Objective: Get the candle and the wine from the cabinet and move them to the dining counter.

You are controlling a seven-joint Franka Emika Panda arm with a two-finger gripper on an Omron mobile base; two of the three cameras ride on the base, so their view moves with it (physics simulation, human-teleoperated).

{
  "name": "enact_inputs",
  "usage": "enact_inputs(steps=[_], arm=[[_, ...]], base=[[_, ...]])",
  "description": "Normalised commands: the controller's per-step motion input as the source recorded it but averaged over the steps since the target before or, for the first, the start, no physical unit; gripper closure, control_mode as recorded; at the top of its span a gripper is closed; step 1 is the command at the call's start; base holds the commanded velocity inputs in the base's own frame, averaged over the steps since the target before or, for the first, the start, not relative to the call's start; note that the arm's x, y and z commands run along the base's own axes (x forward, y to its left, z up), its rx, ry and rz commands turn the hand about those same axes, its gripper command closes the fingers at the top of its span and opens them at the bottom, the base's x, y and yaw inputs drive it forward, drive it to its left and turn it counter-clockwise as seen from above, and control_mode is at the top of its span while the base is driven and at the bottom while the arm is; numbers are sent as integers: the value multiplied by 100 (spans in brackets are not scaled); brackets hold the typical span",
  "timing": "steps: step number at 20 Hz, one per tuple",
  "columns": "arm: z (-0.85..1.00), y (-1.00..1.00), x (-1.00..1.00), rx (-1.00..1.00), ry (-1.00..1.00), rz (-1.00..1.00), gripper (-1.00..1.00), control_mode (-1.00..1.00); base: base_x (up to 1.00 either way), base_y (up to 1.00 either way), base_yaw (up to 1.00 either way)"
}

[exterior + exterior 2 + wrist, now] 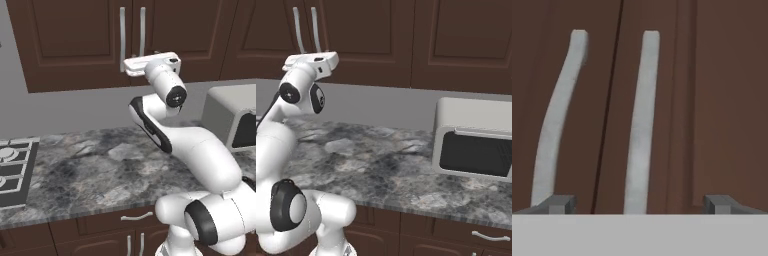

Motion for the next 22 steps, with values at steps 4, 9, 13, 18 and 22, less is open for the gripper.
enact_inputs(steps=[4,9,13,18,22], arm=[[0,17,36,0,0,0,-100,-100],[0,1,39,0,0,0,-100,-100],[0,0,40,0,0,0,-100,-100],[0,0,23,0,0,0,100,-100],[0,0,0,0,0,0,100,-100]], base=[[0,0,0],[0,0,0],[0,0,0],[0,0,0],[0,0,0]])
